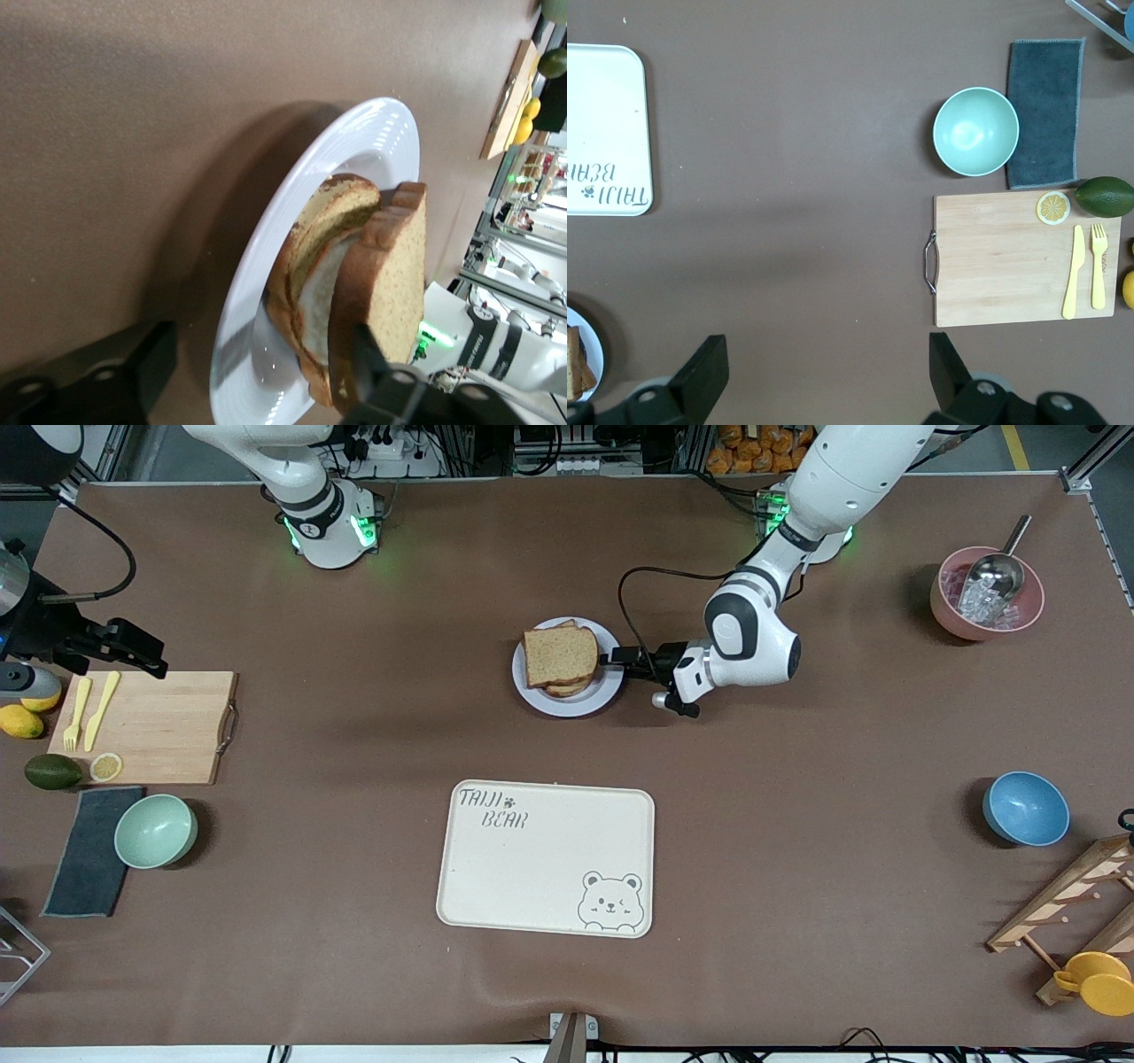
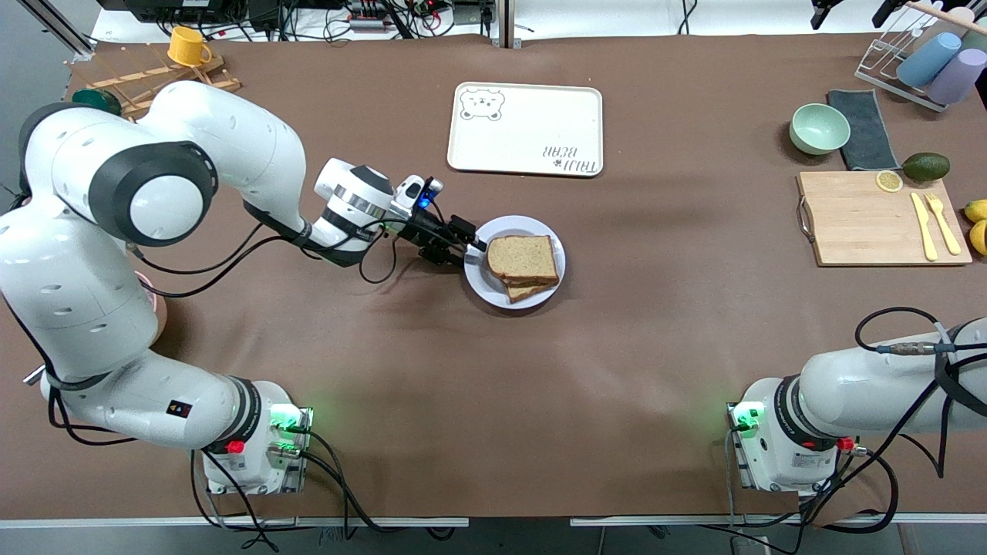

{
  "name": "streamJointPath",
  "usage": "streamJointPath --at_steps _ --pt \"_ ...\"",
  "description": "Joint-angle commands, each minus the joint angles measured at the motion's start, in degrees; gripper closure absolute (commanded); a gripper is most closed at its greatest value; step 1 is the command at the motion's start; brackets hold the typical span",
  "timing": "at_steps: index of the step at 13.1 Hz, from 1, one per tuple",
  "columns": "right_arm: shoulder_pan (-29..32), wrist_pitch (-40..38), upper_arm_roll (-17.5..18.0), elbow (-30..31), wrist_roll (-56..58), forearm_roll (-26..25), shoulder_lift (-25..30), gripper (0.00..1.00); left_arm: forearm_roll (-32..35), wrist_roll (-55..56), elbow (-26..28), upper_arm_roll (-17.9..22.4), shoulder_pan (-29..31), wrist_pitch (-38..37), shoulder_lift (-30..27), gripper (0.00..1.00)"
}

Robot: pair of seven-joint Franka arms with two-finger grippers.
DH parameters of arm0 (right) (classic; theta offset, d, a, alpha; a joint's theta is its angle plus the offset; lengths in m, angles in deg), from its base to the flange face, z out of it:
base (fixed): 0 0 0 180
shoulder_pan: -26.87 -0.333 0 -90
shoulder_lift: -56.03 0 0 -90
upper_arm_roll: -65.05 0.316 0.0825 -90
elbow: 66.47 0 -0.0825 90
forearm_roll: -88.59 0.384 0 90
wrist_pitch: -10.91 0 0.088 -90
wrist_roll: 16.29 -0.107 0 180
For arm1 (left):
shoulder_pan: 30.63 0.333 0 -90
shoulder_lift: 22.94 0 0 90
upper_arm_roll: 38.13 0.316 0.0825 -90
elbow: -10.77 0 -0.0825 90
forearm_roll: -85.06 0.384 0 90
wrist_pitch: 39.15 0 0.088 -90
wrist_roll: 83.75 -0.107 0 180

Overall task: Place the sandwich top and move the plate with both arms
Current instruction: 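Grip the white plate rim with the left gripper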

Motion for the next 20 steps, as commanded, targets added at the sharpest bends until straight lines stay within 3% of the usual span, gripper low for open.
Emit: streamJointPath --at_steps 1,5,8,12,16,20 --pt "-0.43 -0.36 -0.66 -0.48 0.22 0.95 0.5 0.0 -2.6 -2.43 -0.29 -0.1 -1.03 1.65 0.27 0.64" --pt "-0.43 -0.18 -0.57 -0.57 0.13 1.04 0.5 0.0 -2.6 -2.61 -0.29 -0.1 -1.11 1.73 0.62 0.74" --pt "-0.43 -0.27 -0.57 -0.57 0.13 1.04 0.5 0.0 -2.6 -3.4 -0.29 -0.1 -0.85 1.73 0.18 0.9" --pt "-0.52 -0.36 -0.57 -0.48 0.13 1.04 0.41 0.0 -2.69 -4.55 -0.73 -0.1 -0.06 1.73 -0.17 0.98" --pt "-0.52 -0.36 -0.57 -0.48 0.13 1.04 0.33 0.0 -3.39 -4.9 -1.69 -0.19 0.38 1.65 -1.23 0.99" --pt "-0.43 -0.88 -0.66 -0.48 0.13 1.04 0.41 0.0 -11.54 -10.94 -1.7 -0.19 0.38 1.29 -1.93 0.99"
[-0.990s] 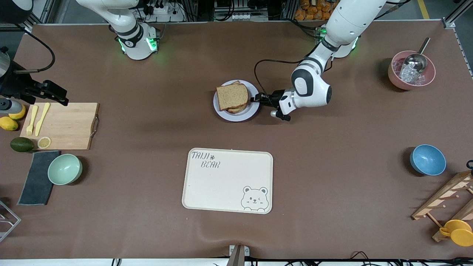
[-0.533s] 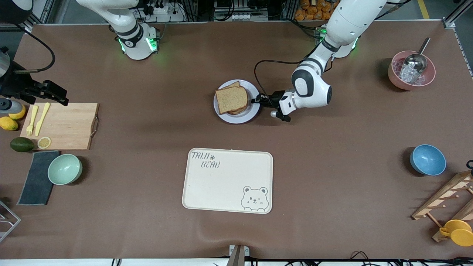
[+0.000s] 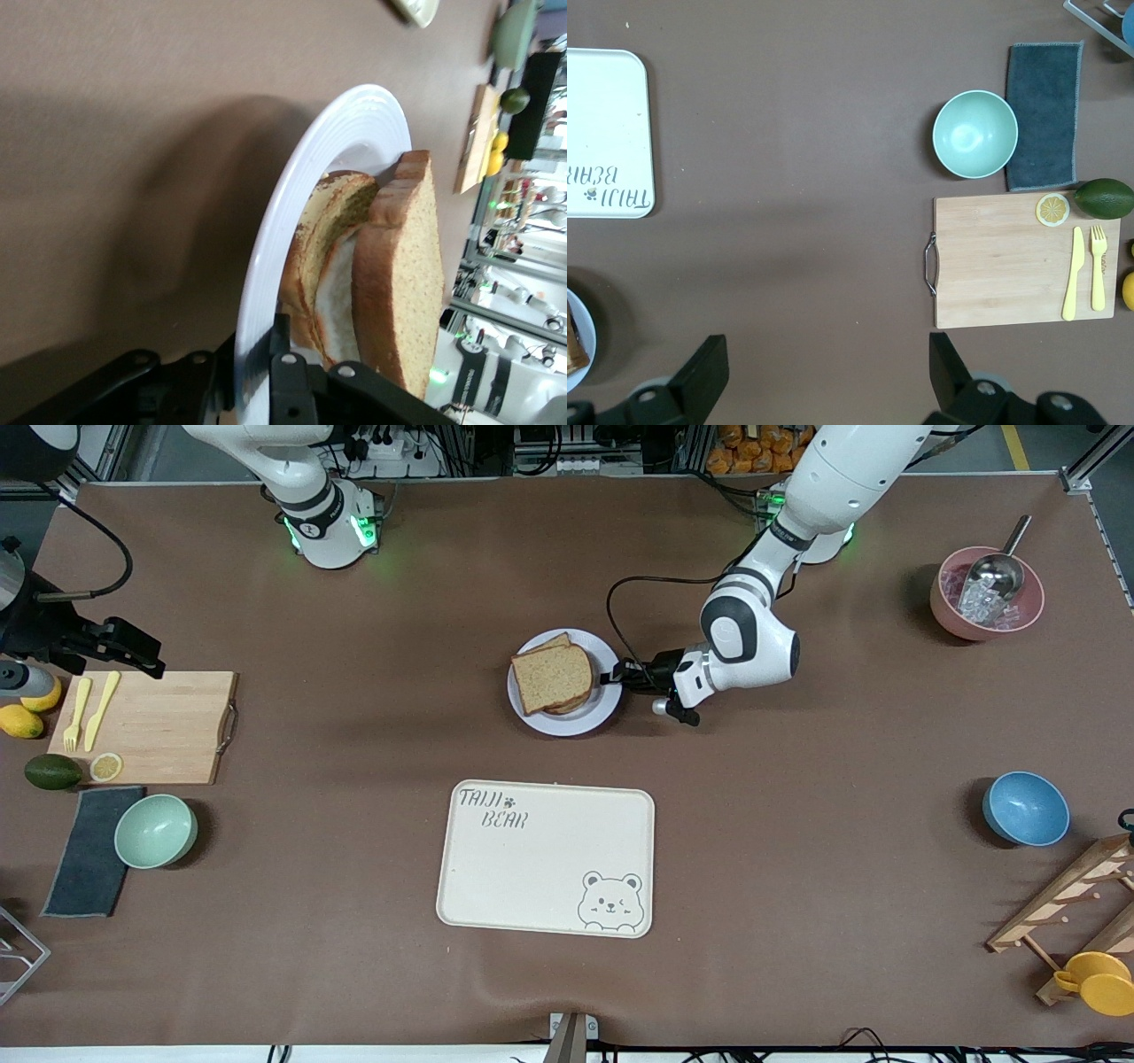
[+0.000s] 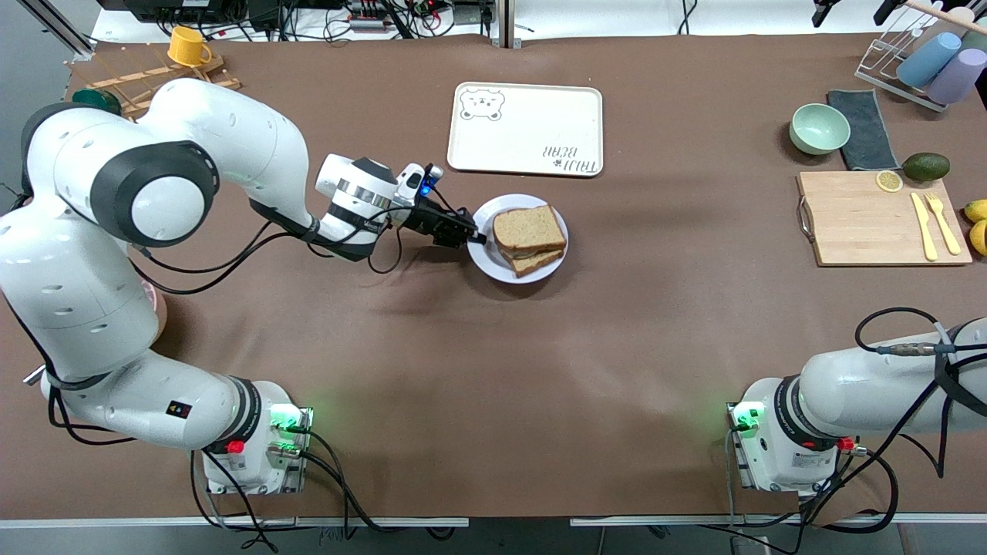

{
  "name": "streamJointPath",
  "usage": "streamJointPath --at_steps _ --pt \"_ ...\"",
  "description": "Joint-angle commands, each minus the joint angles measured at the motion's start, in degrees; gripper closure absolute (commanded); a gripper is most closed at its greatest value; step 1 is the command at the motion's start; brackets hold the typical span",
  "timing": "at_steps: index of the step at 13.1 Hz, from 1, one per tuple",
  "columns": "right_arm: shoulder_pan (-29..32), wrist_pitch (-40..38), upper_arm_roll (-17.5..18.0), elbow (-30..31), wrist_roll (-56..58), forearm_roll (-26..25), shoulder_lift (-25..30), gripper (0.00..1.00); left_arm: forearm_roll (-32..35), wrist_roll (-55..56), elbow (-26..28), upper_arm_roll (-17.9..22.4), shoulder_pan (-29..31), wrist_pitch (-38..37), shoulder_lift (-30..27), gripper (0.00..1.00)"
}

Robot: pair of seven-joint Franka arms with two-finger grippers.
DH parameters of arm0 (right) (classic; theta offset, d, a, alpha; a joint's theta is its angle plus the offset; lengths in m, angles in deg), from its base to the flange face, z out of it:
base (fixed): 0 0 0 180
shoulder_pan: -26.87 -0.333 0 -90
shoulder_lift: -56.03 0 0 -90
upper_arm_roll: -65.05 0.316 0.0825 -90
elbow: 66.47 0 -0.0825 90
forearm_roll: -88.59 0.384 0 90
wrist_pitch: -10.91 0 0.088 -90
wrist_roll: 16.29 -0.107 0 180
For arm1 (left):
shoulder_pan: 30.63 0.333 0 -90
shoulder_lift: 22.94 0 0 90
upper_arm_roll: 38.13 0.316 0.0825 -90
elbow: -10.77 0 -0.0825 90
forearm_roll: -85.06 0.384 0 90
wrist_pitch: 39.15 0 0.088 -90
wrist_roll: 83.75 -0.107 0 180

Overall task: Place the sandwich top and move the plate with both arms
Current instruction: 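Grip the white plate rim with the left gripper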

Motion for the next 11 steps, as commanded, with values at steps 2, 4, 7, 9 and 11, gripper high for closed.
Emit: streamJointPath --at_steps 2,4,7,9,11 --pt "-0.32 -0.83 -0.62 -0.16 0.14 0.95 0.5 0.0 -7.81 -6.69 0.72 -0.35 0.32 -0.71 -1.77 0.99" --pt "-0.15 -0.83 -0.88 -0.07 0.14 0.95 0.5 0.0 -8.35 -6.7 0.03 -0.26 0.5 -0.71 -1.77 0.99" --pt "-0.23 -0.83 -0.88 -0.07 0.14 0.95 0.42 0.0 -8.35 -6.0 -1.2 -0.18 2.87 -0.62 -2.12 0.99" --pt "-0.23 -0.75 -0.88 -0.16 0.14 0.95 0.42 0.0 -8.35 -5.03 -3.13 -0.09 3.75 -0.01 -1.51 0.99" --pt "-0.23 -0.75 -0.88 -0.16 0.14 0.95 0.33 0.0 -8.27 -0.4 -6.46 0.26 3.66 2.53 -1.33 0.99"
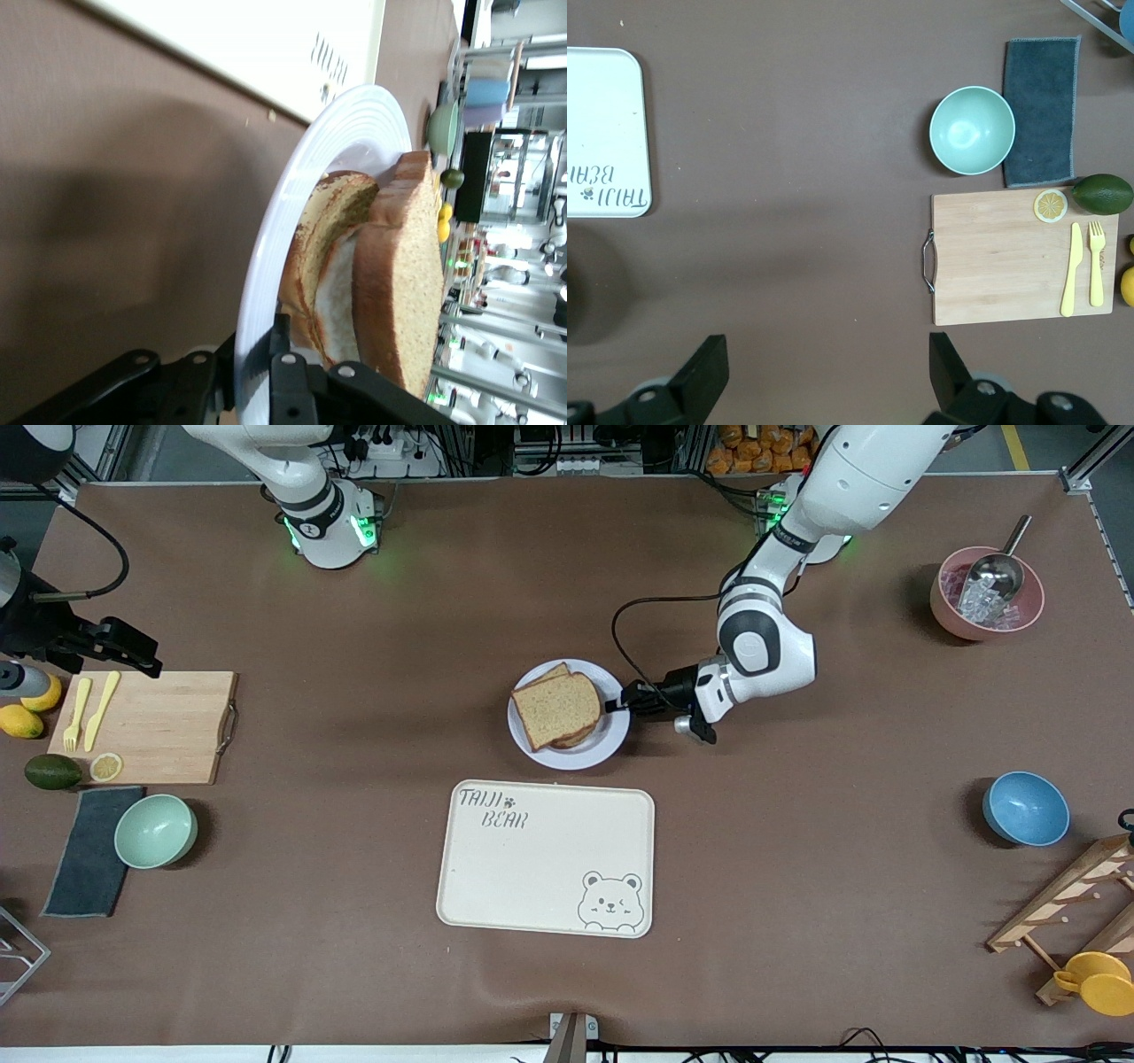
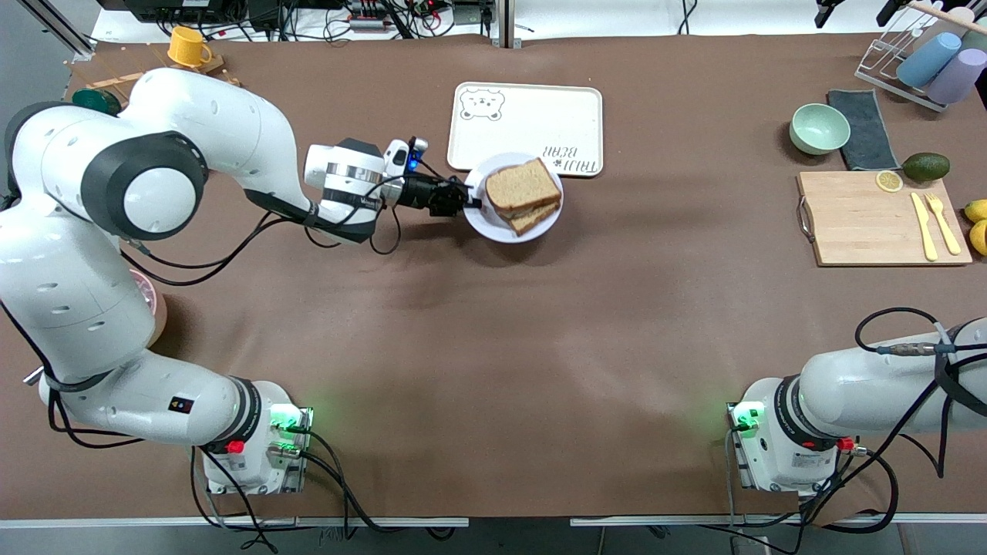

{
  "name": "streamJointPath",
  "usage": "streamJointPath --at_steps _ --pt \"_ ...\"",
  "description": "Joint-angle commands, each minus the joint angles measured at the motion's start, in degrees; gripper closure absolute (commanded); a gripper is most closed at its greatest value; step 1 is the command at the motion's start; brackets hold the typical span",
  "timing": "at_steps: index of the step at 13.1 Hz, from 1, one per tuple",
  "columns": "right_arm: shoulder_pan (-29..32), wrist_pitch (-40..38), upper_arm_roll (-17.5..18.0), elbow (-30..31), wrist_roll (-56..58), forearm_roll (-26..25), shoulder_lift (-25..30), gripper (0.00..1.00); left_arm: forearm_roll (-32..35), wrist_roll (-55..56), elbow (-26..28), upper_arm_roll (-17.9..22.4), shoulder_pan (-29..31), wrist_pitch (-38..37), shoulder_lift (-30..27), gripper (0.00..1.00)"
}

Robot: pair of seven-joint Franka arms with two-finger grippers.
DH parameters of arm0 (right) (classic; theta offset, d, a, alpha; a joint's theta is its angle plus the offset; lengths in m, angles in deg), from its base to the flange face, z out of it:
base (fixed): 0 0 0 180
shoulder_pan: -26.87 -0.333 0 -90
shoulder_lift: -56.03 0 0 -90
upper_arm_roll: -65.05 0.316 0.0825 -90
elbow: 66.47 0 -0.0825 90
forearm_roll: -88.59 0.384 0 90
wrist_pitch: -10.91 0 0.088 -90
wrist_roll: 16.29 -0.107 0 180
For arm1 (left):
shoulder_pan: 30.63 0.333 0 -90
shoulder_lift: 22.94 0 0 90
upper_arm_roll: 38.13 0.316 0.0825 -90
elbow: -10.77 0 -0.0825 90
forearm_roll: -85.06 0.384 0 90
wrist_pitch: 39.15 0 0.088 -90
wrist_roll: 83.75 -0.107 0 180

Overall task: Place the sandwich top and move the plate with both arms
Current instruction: 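Slide the plate with the left gripper onto the bear tray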

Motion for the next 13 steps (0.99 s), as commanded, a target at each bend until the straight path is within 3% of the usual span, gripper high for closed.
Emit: streamJointPath --at_steps 1,8,13 --pt "-0.24 -0.46 -0.38 -0.17 0.14 0.95 0.33 0.0 -1.97 6.51 -5.03 -0.2 -0.15 3.66 -0.95 0.99" --pt "-0.24 -0.55 -0.46 -0.08 0.14 0.95 0.33 0.0 -3.37 11.03 -21.91 -0.2 -0.94 12.63 10.02 0.99" --pt "-0.33 -0.81 -0.37 -0.08 0.14 0.95 0.33 0.0 -4.87 11.03 -33.94 0.06 -4.71 18.35 20.38 0.99"
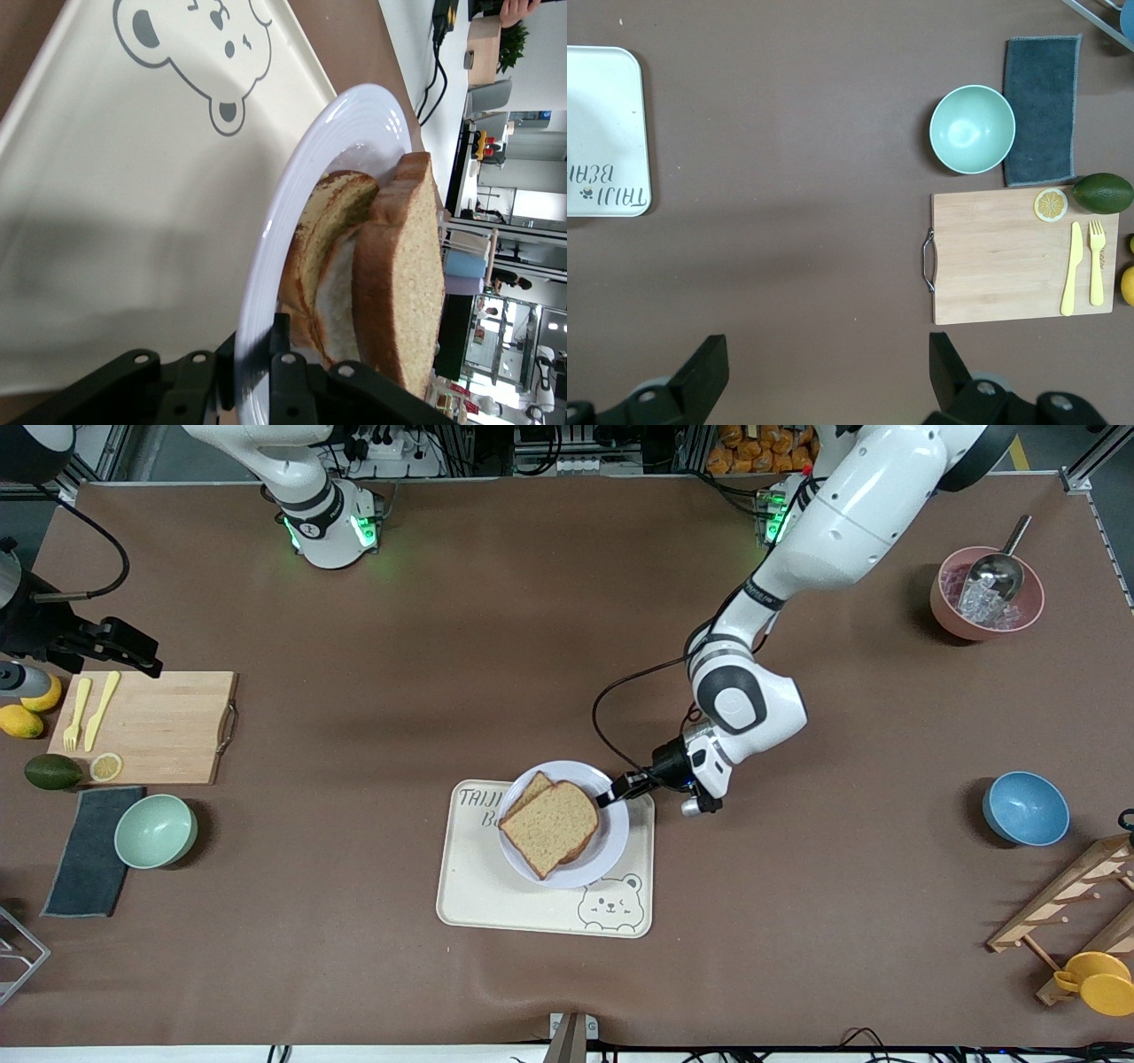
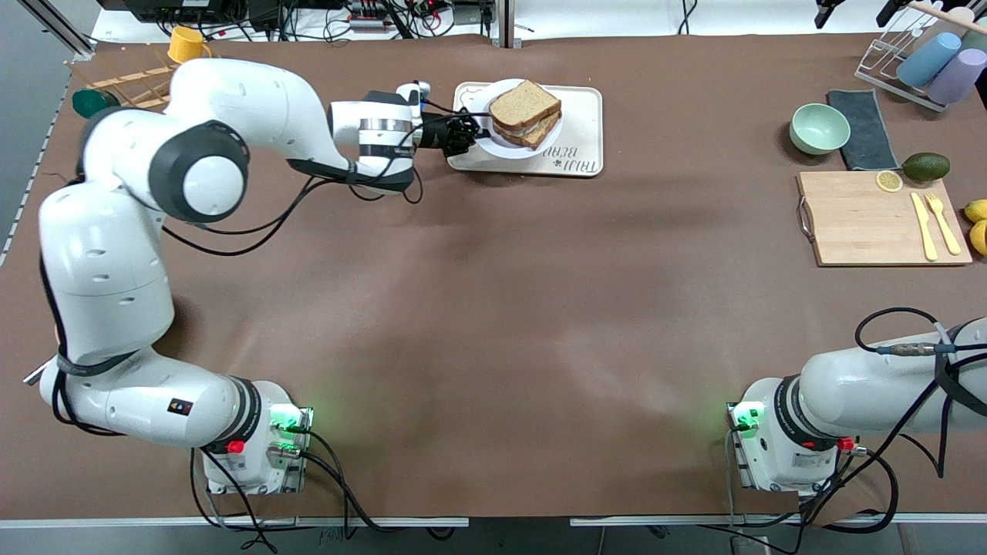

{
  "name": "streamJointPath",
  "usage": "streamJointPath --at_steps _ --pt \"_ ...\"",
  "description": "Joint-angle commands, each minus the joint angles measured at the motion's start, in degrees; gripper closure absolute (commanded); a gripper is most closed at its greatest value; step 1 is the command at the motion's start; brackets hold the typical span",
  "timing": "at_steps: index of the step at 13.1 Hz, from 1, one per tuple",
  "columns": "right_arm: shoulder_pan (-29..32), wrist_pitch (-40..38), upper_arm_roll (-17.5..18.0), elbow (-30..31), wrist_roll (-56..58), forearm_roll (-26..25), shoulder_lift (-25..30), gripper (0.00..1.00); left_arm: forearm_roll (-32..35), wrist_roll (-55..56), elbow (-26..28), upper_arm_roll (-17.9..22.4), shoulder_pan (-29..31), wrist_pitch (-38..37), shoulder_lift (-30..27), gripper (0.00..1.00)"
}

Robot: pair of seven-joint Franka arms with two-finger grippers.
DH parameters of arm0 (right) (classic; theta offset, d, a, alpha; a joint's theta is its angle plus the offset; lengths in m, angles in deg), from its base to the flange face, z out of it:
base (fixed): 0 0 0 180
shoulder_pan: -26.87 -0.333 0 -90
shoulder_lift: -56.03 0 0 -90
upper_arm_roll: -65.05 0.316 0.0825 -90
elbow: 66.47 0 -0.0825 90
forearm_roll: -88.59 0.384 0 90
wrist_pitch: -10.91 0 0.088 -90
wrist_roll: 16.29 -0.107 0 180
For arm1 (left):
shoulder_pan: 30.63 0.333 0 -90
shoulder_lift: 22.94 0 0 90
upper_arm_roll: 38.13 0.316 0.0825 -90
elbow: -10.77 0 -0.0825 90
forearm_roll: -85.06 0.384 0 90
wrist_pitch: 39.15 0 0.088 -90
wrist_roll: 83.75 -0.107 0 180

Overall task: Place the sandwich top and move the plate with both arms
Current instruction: 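Slide the plate with the left gripper onto the bear tray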

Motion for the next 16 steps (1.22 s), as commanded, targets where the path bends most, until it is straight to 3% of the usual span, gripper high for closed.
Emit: streamJointPath --at_steps 1,6,7,8,9,16 --pt "-0.32 -0.63 -0.37 -0.12 0.14 0.94 0.34 0.0 -2.58 -0.23 -9.18 0.39 -3.0 4.18 6.59 0.99" --pt "-0.32 -0.89 -0.37 0.14 0.14 0.94 0.34 0.0 -2.75 -0.23 -12.53 0.39 -3.89 5.08 10.12 0.98" --pt "-0.23 -1.07 -0.46 0.14 0.14 0.94 0.34 0.0 -2.67 -0.23 -12.54 0.48 -4.24 5.08 10.12 0.89" --pt "-0.23 -1.16 -0.46 0.14 0.14 0.94 0.34 0.0 -2.75 -0.31 -12.54 0.48 -4.15 5.08 10.12 0.51" --pt "-0.23 -1.16 -0.46 0.14 0.23 0.94 0.34 0.0 -2.75 -0.31 -12.54 0.48 -4.15 5.25 10.04 0.01" --pt "-0.23 -1.24 -0.46 0.32 0.14 0.94 0.25 0.0 -3.02 -0.14 -12.01 0.39 -2.66 9.9 6.96 0.0"
